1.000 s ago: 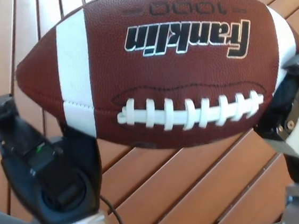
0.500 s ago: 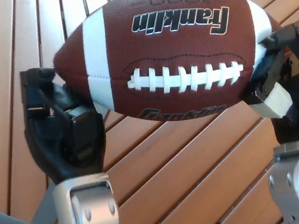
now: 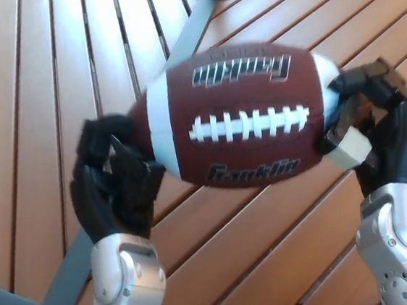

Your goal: Pick up a football using both hands and turn around and walk towards another desk and put it on the desk

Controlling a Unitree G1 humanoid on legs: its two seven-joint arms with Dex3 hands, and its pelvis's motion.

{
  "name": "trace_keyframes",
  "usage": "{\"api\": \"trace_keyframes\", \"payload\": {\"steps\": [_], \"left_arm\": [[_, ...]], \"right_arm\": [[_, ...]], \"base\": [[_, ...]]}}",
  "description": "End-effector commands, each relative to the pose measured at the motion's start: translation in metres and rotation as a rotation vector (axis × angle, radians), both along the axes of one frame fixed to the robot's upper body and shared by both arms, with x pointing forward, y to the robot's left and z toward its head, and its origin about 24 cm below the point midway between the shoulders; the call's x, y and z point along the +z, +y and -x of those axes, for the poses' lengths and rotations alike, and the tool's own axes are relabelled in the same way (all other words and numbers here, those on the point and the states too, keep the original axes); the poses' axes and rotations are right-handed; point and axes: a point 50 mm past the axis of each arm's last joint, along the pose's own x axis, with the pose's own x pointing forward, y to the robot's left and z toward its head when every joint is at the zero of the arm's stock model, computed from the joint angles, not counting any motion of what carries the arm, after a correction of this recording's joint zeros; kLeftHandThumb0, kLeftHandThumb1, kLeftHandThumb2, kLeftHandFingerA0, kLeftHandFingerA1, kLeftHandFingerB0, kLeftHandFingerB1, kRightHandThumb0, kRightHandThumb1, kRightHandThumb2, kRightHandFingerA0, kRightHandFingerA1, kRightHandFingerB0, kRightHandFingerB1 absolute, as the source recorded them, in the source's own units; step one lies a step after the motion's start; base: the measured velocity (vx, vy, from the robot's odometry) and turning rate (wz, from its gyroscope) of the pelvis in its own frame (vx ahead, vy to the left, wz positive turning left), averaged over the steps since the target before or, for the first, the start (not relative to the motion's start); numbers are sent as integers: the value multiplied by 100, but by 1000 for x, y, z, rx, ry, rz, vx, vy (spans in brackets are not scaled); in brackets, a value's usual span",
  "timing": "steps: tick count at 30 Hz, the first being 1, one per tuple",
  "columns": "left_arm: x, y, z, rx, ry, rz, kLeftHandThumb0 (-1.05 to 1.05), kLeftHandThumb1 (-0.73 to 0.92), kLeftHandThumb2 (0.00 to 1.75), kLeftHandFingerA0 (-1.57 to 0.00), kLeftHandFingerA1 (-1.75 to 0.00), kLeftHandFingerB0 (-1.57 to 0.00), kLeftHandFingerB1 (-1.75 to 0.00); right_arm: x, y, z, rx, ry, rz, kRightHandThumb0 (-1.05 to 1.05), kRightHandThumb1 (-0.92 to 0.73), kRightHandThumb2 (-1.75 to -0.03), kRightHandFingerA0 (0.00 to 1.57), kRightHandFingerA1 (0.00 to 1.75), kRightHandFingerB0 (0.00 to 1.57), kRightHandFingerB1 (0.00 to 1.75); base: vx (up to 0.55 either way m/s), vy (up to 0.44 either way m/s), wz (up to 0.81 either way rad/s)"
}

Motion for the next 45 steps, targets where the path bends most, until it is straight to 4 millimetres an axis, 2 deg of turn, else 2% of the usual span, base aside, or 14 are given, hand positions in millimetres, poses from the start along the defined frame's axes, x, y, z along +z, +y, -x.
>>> {"api": "trace_keyframes", "payload": {"steps": [1, 10, 12, 22, 26, 27, 30, 31, 33, 34, 38, 39, 41, 45], "left_arm": [[-73, -16, 13, -311, 323, -477, -18, 46, 141, -100, -175, -82, -163], [-75, -17, 11, -313, 328, -485, -18, 46, 141, -100, -175, -82, -163], [-92, -26, 18, -390, 403, -590, -22, 46, 134, -101, -175, -86, -169], [-95, -16, 12, -416, 393, -762, -20, 46, 146, -101, -175, -88, -165], [-94, -5, 6, -402, 414, -821, -20, 53, 133, -93, -175, -83, -162], [-95, 2, 6, -393, 436, -875, -14, 55, 135, -101, -173, -91, -158], [-96, 7, 7, -382, 430, -919, -17, 53, 127, -96, -167, -89, -145], [-96, 8, 7, -373, 425, -930, -29, 76, 86, -88, -161, -78, -93], [-93, 11, 7, -364, 412, -932, -33, 82, 75, -85, -145, -65, -71], [-87, 14, 6, -385, 377, -956, -43, 74, 61, -82, -99, -40, -42], [-66, 24, 7, -517, 236, -1071, -47, 70, 60, -59, -95, -28, -43], [-55, 31, 8, -574, 186, -1137, -58, 52, 89, -38, -72, -18, -49], [-38, 45, 11, -632, 128, -1298, -66, 53, 88, -12, -56, -9, -46], [-25, 58, 16, -637, 101, -1442, -64, 68, 61, -13, -50, -13, -34]], "right_arm": [[-69, -8, -7, 81, 337, 25, -10, -36, -144, 98, 170, 94, 150], [-70, -9, -10, 82, 334, 23, -10, -36, -144, 98, 170, 94, 150], [-109, -5, 3, 129, 504, 77, -12, -35, -143, 104, 165, 96, 149], [-113, -5, 3, 198, 489, 213, -18, -37, -145, 112, 164, 107, 146], [-119, -9, 4, 257, 543, 551, -21, -38, -138, 107, 157, 105, 136], [-125, -14, 8, 287, 558, 672, -10, -46, -122, 86, 140, 100, 103], [-131, -19, 12, 301, 566, 724, -15, -57, -101, 82, 126, 92, 83], [-131, -20, 13, 317, 560, 753, -19, -67, -70, 56, 85, 62, 49], [-131, -21, 15, 364, 541, 794, -25, -70, -61, 35, 61, 43, 35], [-126, -22, 15, 426, 519, 881, -62, -57, -80, 0, 0, 2, 27], [-109, -25, 21, 563, 455, 1200, -94, -55, -81, 0, 5, 0, 4], [-101, -30, 26, 623, 415, 1266, -102, -61, -89, 0, 13, 0, 0], [-84, -36, 33, 707, 400, 1336, -93, -62, -75, 0, 0, 0, 0], [-72, -43, 39, 730, 386, 1396, -93, -61, -76, 0, 0, 0, 0]], "base": [[0, 0, 0], [0, 0, 0], [0, 0, 0], [0, 0, 0], [0, 0, 0], [0, 0, 0], [0, 0, 0], [0, 0, 0], [0, 0, 0], [0, 0, 0], [0, 0, 0], [0, 0, 0], [0, 0, 0], [0, 0, 0]]}}
